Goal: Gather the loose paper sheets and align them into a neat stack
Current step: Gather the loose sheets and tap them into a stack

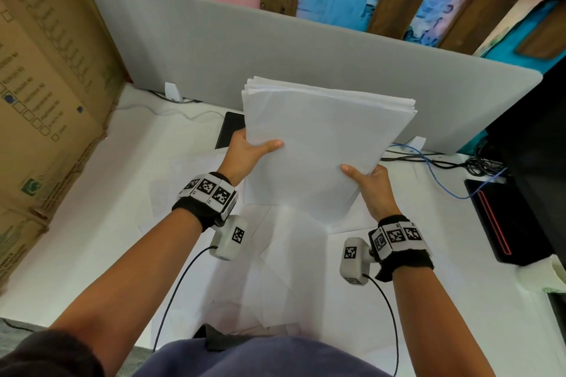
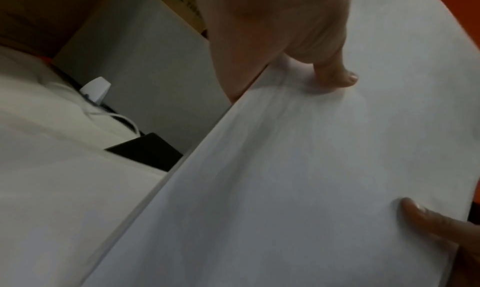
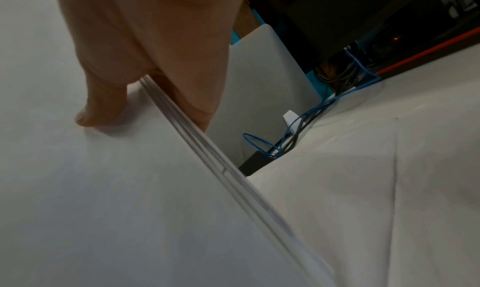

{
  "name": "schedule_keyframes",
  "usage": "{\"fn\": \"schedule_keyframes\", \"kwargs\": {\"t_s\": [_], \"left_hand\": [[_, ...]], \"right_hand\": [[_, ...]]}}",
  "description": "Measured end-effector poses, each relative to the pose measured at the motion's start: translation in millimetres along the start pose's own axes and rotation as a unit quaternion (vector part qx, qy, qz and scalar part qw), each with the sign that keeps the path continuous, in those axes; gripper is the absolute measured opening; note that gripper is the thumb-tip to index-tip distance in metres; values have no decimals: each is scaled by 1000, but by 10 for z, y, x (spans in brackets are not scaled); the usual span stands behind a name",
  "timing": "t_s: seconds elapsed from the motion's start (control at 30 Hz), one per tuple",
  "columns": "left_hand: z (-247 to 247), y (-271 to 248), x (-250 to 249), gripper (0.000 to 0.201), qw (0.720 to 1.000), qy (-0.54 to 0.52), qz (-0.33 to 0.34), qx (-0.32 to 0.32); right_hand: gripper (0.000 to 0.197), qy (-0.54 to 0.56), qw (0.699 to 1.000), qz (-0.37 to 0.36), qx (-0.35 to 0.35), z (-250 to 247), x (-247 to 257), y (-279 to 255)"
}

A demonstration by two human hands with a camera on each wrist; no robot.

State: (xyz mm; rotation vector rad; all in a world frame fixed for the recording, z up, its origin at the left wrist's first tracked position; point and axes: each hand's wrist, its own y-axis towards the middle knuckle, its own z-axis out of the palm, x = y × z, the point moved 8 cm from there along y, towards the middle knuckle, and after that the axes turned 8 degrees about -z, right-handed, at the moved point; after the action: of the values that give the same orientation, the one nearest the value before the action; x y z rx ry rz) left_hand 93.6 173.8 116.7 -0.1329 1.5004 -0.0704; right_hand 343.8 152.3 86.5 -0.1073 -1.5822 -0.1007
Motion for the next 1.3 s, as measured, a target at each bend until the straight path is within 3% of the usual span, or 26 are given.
{"fn": "schedule_keyframes", "kwargs": {"t_s": [0.13, 0.27, 0.37, 0.53, 0.57, 0.6, 0.67, 0.7, 0.73, 0.83, 0.87, 1.17, 1.3], "left_hand": [[-44, -47, -186, 21, 998, -36, 42, -30], [-76, -85, -227, 38, 995, -58, 68, -46], [32, -110, -301, 38, 995, -59, 71, -29], [46, -158, -568, 20, 988, -91, 104, -72], [45, -171, -622, 16, 986, -99, 108, -83], [42, -172, -663, 11, 983, -109, 110, -95], [38, -171, -710, 20, 978, -125, 104, -127], [33, -166, -713, 25, 976, -132, 98, -143], [28, -158, -714, 27, 974, -139, 92, -153], [29, -131, -712, 26, 971, -154, 81, -162], [27, -130, -719, 23, 971, -154, 79, -164], [29, -90, -734, 14, 980, -118, 50, -153], [58, -112, -765, 12, 987, -84, 77, -117]], "right_hand": [[20, 9, 999, -38, -7, 32, 204, -39], [31, 19, 998, -51, -11, 12, 284, -72], [31, 20, 998, -60, -19, 52, 373, -79], [7, 83, 988, -99, -84, 29, 795, -96], [10, 102, 985, -103, -96, 24, 872, -108], [27, 121, 980, -107, -116, 10, 916, -114], [79, 140, 973, -117, -140, 24, 992, -158], [91, 142, 971, -120, -152, 35, 1029, -186], [89, 142, 970, -119, -159, 44, 1034, -196], [31, 148, 971, -104, -159, 76, 1048, -189], [21, 141, 971, -110, -160, 63, 1060, -176], [21, 63, 972, -170, -147, -2, 1142, -102], [21, 68, 970, -183, -147, -64, 1129, -84]]}}
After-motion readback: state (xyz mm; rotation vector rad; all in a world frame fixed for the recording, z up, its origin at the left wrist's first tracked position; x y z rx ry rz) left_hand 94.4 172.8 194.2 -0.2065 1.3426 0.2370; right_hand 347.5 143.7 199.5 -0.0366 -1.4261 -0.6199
